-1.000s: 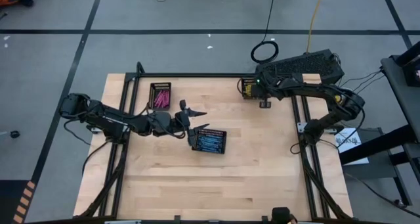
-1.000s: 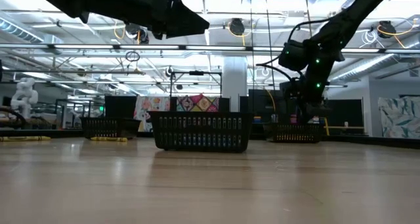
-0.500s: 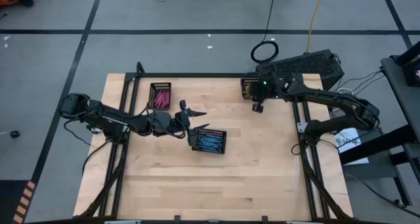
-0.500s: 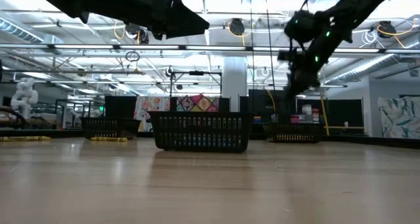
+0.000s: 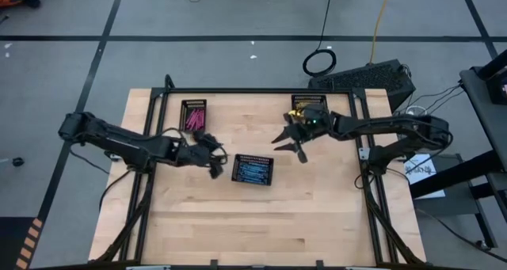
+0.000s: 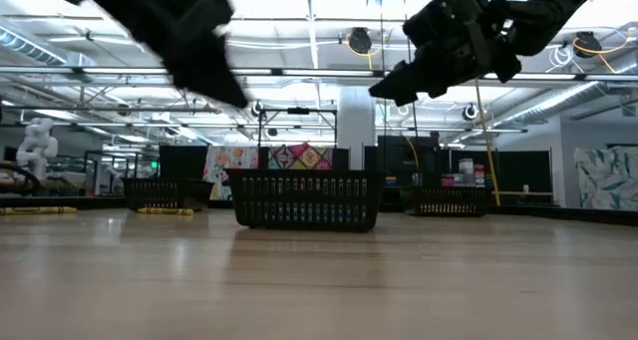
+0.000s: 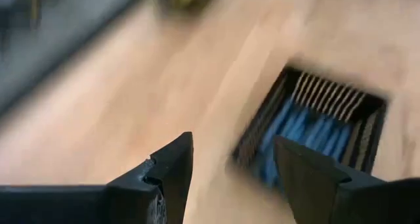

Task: Sort crayons
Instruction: Put the yellow crayon into the top right black bin

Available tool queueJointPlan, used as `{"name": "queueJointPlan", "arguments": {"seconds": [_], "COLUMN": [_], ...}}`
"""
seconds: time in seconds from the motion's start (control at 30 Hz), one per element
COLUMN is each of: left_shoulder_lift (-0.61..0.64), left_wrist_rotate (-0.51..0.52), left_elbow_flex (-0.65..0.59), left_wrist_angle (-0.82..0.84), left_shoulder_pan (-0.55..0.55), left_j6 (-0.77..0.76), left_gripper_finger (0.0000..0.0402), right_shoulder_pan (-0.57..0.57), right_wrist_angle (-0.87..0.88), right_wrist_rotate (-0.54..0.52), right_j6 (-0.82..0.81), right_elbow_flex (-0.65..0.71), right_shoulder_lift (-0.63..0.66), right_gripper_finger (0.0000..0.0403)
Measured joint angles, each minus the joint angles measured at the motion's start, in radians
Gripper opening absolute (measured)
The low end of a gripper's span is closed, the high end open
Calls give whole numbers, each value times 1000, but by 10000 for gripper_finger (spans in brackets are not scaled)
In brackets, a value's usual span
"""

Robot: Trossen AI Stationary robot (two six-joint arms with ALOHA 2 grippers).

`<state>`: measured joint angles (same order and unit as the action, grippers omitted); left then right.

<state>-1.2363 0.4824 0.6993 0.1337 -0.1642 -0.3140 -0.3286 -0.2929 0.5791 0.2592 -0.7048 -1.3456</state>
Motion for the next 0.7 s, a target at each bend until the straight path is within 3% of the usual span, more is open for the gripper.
{"name": "queueJointPlan", "arguments": {"seconds": [0.13, 0.2, 0.27, 0.43, 0.7], "left_shoulder_lift": [47, 47, 30, -28, -128], "left_wrist_rotate": [-42, -102, -189, -314, -385], "left_elbow_flex": [21, 21, 20, 20, 20], "left_wrist_angle": [458, 679, 846, 1024, 1016], "left_shoulder_pan": [27, 58, 97, 250, 573], "left_j6": [-499, -751, -901, -951, -623], "left_gripper_finger": [212, 212, 212, 212, 212], "right_shoulder_pan": [25, 25, 25, 25, 25], "right_wrist_angle": [-49, -90, -117, -174, -174], "right_wrist_rotate": [-83, -84, -84, -82, -82], "right_j6": [44, 62, 65, 68, 75], "right_elbow_flex": [0, 1, 1, 1, 1], "right_shoulder_lift": [-28, -37, -39, -39, -39], "right_gripper_finger": [100, 100, 100, 100, 100]}}
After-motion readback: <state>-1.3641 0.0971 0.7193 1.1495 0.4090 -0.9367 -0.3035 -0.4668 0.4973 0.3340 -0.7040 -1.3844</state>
